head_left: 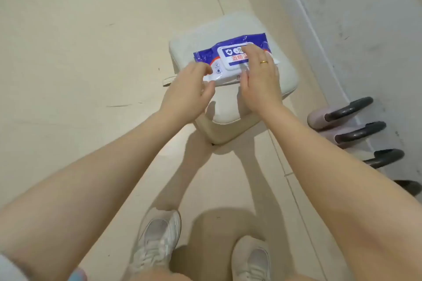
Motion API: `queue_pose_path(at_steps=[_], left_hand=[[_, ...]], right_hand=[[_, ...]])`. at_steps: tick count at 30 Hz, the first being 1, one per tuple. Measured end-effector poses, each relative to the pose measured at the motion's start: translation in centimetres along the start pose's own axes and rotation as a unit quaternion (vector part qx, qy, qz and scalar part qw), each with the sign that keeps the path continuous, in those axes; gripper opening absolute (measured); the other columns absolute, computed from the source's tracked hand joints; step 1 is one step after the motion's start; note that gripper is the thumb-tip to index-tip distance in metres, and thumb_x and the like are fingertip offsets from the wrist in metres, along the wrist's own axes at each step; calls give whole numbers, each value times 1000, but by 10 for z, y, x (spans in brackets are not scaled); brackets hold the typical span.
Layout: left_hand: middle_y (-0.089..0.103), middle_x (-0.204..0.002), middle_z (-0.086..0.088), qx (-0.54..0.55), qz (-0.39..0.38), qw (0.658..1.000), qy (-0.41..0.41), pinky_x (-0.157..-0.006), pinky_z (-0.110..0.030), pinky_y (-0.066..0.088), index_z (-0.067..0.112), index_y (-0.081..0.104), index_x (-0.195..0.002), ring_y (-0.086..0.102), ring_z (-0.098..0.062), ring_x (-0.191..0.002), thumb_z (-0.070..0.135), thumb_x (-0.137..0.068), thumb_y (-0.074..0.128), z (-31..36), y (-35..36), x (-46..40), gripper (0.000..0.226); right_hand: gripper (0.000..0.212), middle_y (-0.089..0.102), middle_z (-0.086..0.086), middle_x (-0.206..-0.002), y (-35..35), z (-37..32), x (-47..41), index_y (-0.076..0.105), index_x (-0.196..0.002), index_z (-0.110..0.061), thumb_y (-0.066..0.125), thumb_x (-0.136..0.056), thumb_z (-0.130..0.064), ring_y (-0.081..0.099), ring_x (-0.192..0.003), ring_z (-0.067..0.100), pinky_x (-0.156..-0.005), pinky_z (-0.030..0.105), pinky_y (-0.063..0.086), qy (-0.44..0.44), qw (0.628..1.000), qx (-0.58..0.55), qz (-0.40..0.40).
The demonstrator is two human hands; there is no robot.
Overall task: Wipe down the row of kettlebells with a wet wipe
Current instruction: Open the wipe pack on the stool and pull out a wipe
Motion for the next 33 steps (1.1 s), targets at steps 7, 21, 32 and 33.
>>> queue_pose_path(at_steps=[7,21,32,33], left_hand=[[48,-138,-12,-2,50,998,47,-107,-36,33,5,49,-126,43,-27,-128,27,-90,43,10,43,-42,43],[50,-135,-8,-8,43,999,22,-97,-23,26,10,43,-134,43,-28,-121,28,-75,68,3,47,-65,66],[53,-112,-2,165,-35,981,95,-81,-20,40,24,29,-114,43,-4,-85,37,-68,63,-13,43,-40,58],[53,-106,1,169,-19,981,92,-80,-27,41,28,30,-105,42,-11,-82,39,-72,60,-12,46,-40,46]], right_hand=[[35,43,4,-145,12,42,-17,50,-130,-18,38,-97,-20,37,-134,21,-108,39,30,-1,999,-37,-34],[43,50,-5,-139,3,56,-47,52,-128,-31,40,-91,-47,45,-115,25,-85,35,42,-80,994,11,-80],[23,46,-3,-94,8,47,-28,41,-94,-16,61,-84,-22,37,-76,3,-61,20,25,121,951,-221,181],[25,45,-2,-93,9,45,-28,37,-91,-18,62,-83,-19,35,-74,1,-60,21,24,128,948,-221,191]])
Point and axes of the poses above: each hand's wrist, its own x-axis away from the middle knuckle, its own y-axis out of the palm, z = x × y, the point moved 1 cm from there along -x, towards the middle knuckle
